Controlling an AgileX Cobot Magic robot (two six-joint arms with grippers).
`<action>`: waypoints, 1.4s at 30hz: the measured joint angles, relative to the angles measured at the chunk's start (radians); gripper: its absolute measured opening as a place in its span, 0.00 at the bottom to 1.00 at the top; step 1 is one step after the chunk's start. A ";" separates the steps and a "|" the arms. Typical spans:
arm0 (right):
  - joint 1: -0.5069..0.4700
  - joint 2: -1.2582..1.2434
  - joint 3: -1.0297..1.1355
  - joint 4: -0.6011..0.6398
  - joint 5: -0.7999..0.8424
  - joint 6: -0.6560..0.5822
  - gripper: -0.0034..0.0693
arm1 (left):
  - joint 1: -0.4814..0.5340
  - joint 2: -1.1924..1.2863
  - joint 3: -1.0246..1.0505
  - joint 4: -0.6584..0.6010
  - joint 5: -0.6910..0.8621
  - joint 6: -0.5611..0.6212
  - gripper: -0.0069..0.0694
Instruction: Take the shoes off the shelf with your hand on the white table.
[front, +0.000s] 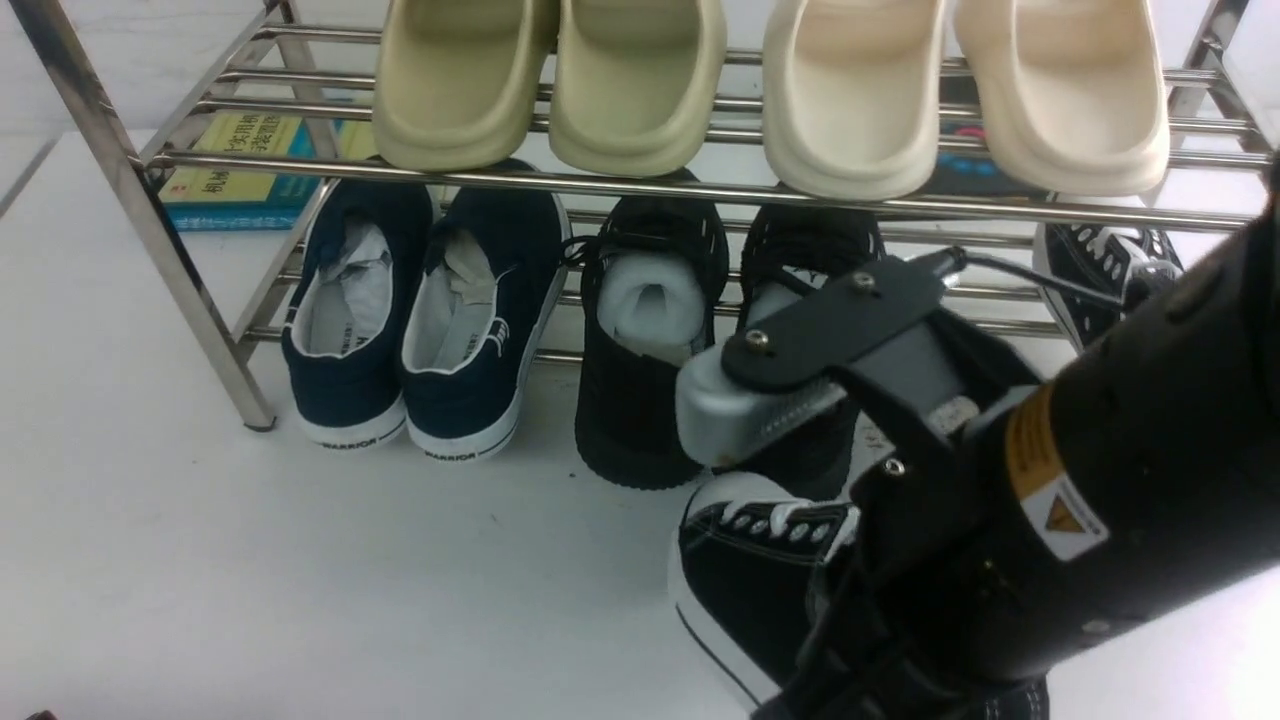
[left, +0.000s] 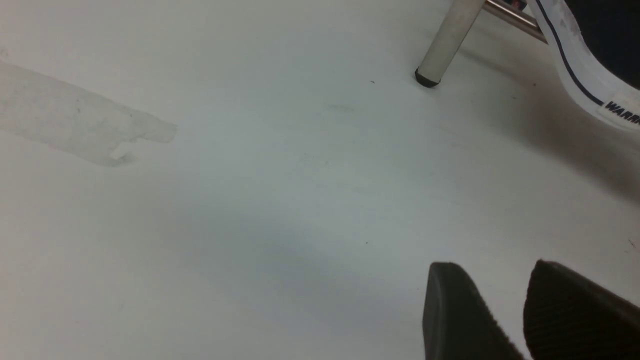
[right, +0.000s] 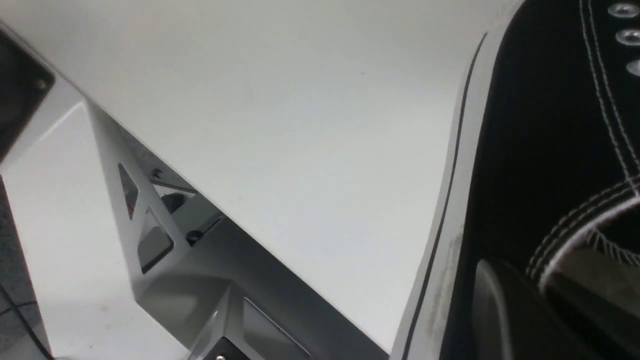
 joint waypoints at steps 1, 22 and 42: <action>0.001 0.005 -0.001 0.001 0.000 0.003 0.07 | 0.000 0.000 0.000 0.000 0.000 0.000 0.41; 0.119 0.268 -0.019 -0.013 -0.227 0.417 0.07 | 0.000 0.000 0.000 0.000 0.000 0.000 0.41; 0.113 0.488 -0.019 -0.221 -0.388 0.443 0.07 | 0.000 0.000 0.000 0.001 0.000 0.000 0.41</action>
